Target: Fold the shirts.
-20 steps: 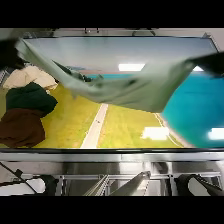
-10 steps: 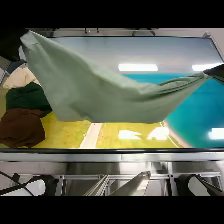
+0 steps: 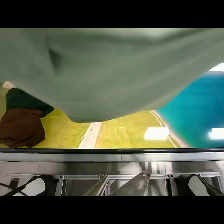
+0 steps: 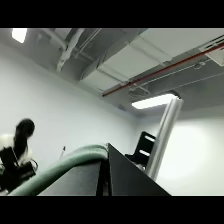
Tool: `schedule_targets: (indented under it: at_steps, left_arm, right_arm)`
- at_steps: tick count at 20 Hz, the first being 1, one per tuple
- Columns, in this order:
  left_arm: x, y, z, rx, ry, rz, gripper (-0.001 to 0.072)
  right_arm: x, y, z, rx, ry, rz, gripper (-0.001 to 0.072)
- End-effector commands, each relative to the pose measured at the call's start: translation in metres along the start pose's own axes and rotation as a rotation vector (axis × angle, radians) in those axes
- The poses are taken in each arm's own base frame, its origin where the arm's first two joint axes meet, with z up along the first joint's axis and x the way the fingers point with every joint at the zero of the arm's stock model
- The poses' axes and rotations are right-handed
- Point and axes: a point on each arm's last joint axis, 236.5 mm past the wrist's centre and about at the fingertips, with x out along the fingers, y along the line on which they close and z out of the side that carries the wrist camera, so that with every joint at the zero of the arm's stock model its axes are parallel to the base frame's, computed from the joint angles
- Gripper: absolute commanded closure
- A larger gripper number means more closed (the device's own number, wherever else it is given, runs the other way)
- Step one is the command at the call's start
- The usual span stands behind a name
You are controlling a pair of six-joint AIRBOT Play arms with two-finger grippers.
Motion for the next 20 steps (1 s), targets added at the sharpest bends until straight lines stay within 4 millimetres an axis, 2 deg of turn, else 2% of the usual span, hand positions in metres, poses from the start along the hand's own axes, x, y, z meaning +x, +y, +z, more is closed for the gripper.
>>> schedule_targets:
  at_steps: [1,2,3,4,5,6,8,10,11,13,15,16,18,19,20]
  left_arm:
    - [0.007,-0.083,0.002,0.333,-0.009,-0.044,0.0681]
    - [0.009,-0.092,-0.001,0.41,0.005,0.002,0.0681]
    - [0.009,-0.091,0.0,0.46,0.011,0.07,0.0681]
    - [0.006,-0.07,0.003,0.476,0.025,0.204,0.068]
    - [-0.004,-0.034,0.006,0.453,0.046,0.384,0.068]
    - [-0.022,0.013,0.002,0.409,0.09,0.589,0.0679]
    - [-0.058,0.093,-0.016,0.297,0.192,0.851,0.0678]
    - [-0.084,0.165,-0.048,0.169,0.307,0.938,0.0678]
    - [-0.101,0.201,-0.067,0.089,0.359,0.973,0.0678]
    - [-0.145,0.281,-0.109,-0.098,0.422,1.029,0.0679]
    - [-0.201,0.35,-0.149,-0.299,0.407,1.067,0.0679]
    - [-0.234,0.381,-0.168,-0.391,0.387,1.085,0.0679]
    - [-0.288,0.425,-0.197,-0.546,0.354,1.087,0.0678]
    - [-0.307,0.441,-0.206,-0.616,0.327,1.077,0.0649]
    - [-0.32,0.456,-0.208,-0.681,0.27,1.056,0.0389]
  right_arm:
    - [-0.019,0.07,0.039,-0.304,-0.211,0.085,0.0693]
    - [-0.02,0.076,0.042,-0.39,-0.245,0.037,0.0693]
    - [-0.021,0.074,0.047,-0.466,-0.273,-0.026,0.0693]
    - [-0.021,0.054,0.051,-0.515,-0.278,-0.149,0.0693]
    - [-0.023,0.024,0.053,-0.533,-0.256,-0.288,0.0693]
    - [-0.023,-0.01,0.048,-0.535,-0.203,-0.404,0.0693]
    - [-0.016,-0.076,0.031,-0.513,-0.078,-0.55,0.0693]
    - [-0.009,-0.151,0.006,-0.468,0.068,-0.661,0.0693]
    - [-0.004,-0.195,-0.014,-0.416,0.151,-0.706,0.0694]
    - [-0.007,-0.283,-0.055,-0.299,0.285,-0.795,0.0693]
    - [-0.022,-0.372,-0.098,-0.144,0.365,-0.871,0.0693]
    - [-0.035,-0.411,-0.114,-0.083,0.376,-0.914,0.0693]
    - [-0.064,-0.48,-0.138,0.018,0.345,-1.008,0.0693]
    - [-0.073,-0.502,-0.144,0.044,0.328,-1.026,0.0657]
    - [-0.079,-0.515,-0.144,0.074,0.308,-1.03,0.0425]
